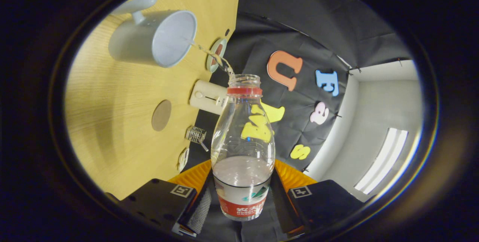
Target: Take the bottle from table, then pour the juice into the cup, finally place the bottle on the coaster
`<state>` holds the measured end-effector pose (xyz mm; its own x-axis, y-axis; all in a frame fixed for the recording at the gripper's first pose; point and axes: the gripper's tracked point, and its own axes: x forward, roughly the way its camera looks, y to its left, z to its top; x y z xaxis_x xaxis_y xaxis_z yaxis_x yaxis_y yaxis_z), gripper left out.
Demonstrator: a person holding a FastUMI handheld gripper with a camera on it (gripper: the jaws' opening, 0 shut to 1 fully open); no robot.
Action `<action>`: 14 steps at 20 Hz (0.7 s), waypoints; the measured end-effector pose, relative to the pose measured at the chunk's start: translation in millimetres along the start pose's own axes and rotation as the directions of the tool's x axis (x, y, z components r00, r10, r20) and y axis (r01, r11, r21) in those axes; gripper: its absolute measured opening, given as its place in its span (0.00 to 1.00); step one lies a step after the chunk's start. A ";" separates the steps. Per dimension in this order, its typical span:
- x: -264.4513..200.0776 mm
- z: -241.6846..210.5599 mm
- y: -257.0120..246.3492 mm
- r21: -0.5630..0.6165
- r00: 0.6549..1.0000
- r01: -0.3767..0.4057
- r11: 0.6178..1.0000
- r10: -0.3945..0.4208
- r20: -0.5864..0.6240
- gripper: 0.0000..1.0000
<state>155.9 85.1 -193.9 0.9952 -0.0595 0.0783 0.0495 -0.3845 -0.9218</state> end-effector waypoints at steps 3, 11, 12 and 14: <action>-1.4 -1.8 -2.9 -0.001 1.000 0.006 1.000 -0.006 -0.004 0.79; -3.4 -2.9 -9.3 -0.021 1.000 0.016 1.000 -0.016 -0.018 0.79; -2.7 -2.5 -9.0 -0.023 1.000 0.013 1.000 -0.013 -0.021 0.79; -3.3 -0.4 -12.4 -0.028 1.000 0.012 1.000 -0.013 -0.026 0.79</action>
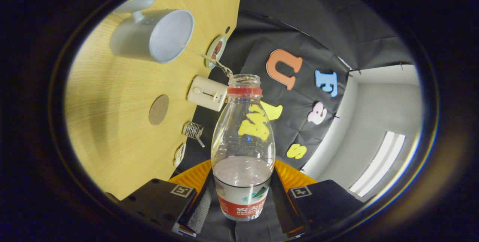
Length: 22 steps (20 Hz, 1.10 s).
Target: Take the bottle from table, then pour the juice into the cup, finally place the bottle on the coaster
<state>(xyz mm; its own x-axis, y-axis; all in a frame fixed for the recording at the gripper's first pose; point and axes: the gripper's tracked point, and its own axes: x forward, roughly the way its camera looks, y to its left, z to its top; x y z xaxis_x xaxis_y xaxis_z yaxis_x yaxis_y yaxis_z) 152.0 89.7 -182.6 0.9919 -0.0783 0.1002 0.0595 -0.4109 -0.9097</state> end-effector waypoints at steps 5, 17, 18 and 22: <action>0.1 6.7 -9.7 -0.034 1.000 0.023 0.999 -0.023 -0.001 0.79; -6.5 9.1 -20.4 -0.113 0.999 0.035 0.993 -0.039 -0.035 0.79; -7.8 9.9 -22.1 -0.118 0.999 0.038 0.992 -0.042 -0.034 0.79; -9.1 8.8 -24.5 -0.158 0.997 0.039 0.987 -0.049 -0.058 0.79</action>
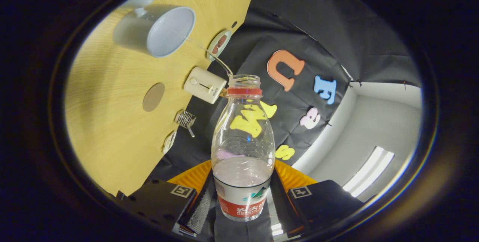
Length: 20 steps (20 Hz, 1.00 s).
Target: Take the bottle from table, then pour the juice into the cup, finally place the bottle on the coaster
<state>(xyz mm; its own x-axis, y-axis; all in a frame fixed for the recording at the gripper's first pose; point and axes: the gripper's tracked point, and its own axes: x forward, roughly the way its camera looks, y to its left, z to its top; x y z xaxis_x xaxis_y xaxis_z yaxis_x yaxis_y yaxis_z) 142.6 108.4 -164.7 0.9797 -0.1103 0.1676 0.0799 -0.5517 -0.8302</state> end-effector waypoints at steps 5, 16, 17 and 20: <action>-0.6 5.7 -7.1 -0.051 1.000 0.011 0.999 -0.011 0.001 0.79; 3.5 21.0 -18.9 -0.192 0.997 0.081 0.978 -0.076 0.034 0.79; 2.4 25.8 -21.5 -0.208 0.995 0.095 0.974 -0.086 0.049 0.79; -2.0 38.4 -33.0 -0.271 0.989 0.141 0.952 -0.122 0.086 0.79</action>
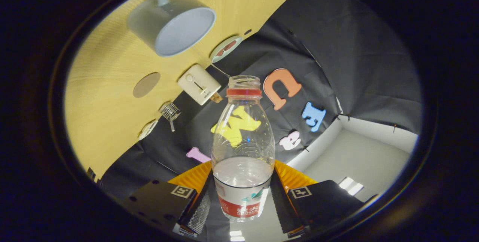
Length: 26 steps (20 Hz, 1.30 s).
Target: Take the bottle from table, then pour the juice into the cup, finally place the bottle on the coaster
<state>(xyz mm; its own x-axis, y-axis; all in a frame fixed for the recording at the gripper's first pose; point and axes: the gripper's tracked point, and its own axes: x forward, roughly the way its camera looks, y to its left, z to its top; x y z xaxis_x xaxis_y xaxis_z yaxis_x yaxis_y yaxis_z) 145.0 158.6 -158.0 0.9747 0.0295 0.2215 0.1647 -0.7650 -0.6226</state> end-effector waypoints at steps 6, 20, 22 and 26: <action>1.9 -0.9 -0.1 0.010 1.000 0.013 1.000 -0.013 -0.005 0.79; -12.1 15.5 91.1 0.845 0.912 -0.338 0.415 0.367 0.184 0.79; -18.6 26.3 95.8 0.884 0.877 -0.392 0.254 0.394 0.275 0.80; -17.2 16.5 87.8 0.931 0.873 -0.361 0.047 0.368 0.320 0.80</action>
<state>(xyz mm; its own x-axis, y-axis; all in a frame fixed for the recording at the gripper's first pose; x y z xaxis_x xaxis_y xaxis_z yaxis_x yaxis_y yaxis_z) 145.2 101.5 -228.9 0.9599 -0.0504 -0.2757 -0.2031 0.5527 -0.8083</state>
